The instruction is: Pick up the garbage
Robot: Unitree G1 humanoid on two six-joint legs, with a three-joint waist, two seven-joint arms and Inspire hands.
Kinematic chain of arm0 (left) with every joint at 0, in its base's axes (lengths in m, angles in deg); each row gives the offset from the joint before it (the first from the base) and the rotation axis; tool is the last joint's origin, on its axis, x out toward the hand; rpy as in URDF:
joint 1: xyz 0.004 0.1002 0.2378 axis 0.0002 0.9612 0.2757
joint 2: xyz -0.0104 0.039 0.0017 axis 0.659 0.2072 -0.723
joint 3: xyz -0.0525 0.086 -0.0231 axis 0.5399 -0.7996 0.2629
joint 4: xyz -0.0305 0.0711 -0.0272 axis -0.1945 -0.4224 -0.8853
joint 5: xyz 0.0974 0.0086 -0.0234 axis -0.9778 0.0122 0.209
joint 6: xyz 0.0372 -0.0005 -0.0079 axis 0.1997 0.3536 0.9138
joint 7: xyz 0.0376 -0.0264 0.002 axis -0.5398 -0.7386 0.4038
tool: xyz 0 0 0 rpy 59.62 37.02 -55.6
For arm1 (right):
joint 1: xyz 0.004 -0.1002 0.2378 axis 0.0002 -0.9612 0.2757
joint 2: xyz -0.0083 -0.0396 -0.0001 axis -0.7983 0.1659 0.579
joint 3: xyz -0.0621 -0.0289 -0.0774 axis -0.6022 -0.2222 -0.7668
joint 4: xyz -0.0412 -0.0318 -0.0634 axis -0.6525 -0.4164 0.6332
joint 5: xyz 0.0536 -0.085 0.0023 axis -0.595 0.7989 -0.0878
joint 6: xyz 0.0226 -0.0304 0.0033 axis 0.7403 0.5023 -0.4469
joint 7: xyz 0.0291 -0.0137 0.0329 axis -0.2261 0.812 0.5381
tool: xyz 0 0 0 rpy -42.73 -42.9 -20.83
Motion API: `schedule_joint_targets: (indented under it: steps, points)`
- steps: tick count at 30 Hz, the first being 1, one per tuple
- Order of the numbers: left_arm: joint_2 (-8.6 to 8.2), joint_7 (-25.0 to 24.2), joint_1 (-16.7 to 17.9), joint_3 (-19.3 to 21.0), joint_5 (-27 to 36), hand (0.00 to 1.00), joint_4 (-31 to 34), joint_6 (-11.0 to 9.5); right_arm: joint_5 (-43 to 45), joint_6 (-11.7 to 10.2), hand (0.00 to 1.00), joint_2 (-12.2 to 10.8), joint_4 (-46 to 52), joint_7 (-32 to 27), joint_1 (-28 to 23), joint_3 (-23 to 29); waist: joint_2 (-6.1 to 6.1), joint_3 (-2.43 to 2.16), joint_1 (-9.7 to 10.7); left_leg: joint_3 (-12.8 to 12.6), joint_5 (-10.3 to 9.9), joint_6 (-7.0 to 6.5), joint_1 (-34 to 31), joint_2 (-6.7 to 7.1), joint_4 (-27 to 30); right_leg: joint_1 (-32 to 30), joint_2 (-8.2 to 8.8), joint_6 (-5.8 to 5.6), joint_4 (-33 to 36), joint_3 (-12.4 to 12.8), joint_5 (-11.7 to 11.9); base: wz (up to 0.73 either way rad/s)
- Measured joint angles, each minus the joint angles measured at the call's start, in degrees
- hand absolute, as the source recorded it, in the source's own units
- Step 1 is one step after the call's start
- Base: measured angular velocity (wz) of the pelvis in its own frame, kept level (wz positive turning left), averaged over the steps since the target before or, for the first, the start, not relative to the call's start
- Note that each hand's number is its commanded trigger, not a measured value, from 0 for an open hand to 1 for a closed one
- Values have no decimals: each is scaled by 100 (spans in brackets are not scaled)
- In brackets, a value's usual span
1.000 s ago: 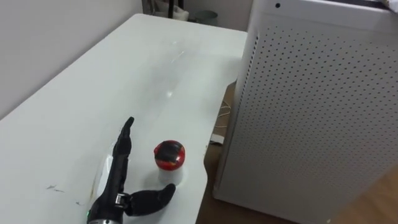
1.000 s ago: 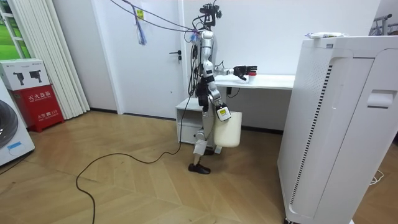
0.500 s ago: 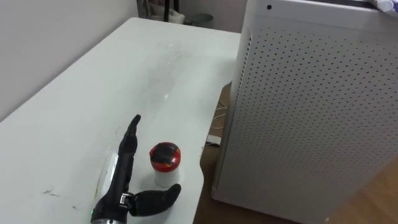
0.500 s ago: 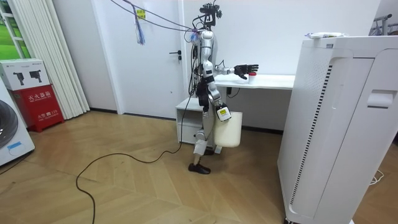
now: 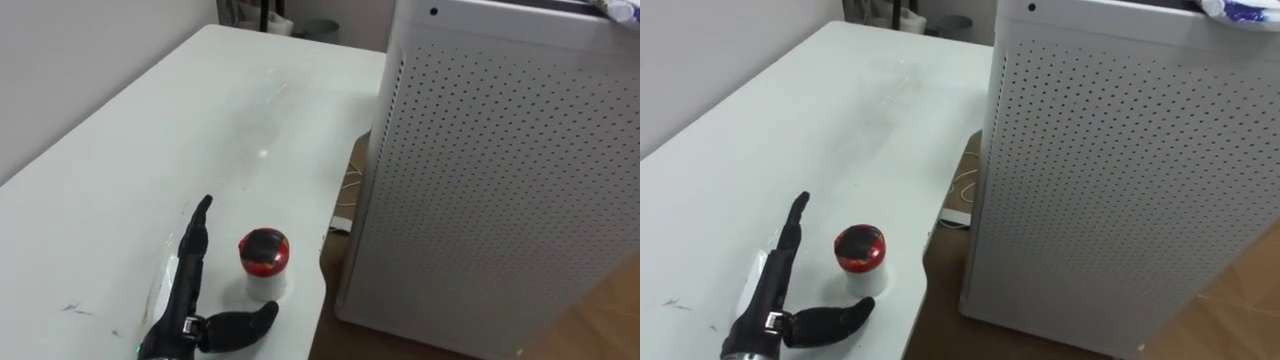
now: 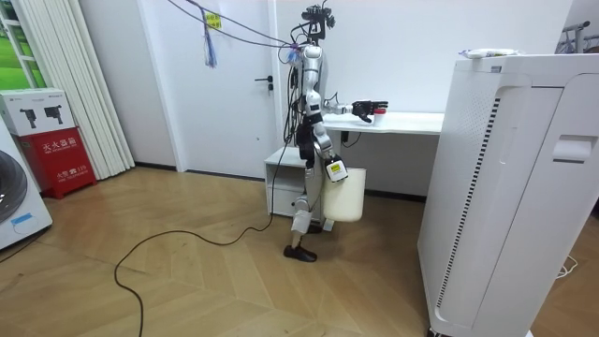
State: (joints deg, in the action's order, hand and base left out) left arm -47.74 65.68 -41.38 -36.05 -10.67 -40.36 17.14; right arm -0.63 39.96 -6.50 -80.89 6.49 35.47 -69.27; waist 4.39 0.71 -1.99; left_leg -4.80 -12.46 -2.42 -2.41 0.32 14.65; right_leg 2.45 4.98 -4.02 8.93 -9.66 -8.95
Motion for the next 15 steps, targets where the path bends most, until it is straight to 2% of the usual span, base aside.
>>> schedule_joint_targets:
  steps: [7, 15]
  points:
    - [-21, 77, -3, 0, 439, 0, -171, 15, 8, 9, 100, -7, 0, 2, 8, -8, 15, -13, 13, -10, 0, 0, 2, -2, 11, -19, 2, 0, 0, 17, 0, -2]
    - [-45, 262, -128, -71, 1080, 0, -642, 15, 21, 7, 100, -65, 3, -1, 24, -27, 22, -16, 159, -7, 0, 0, 4, -1, 15, -13, 3, 3, 0, 14, 2, 0]
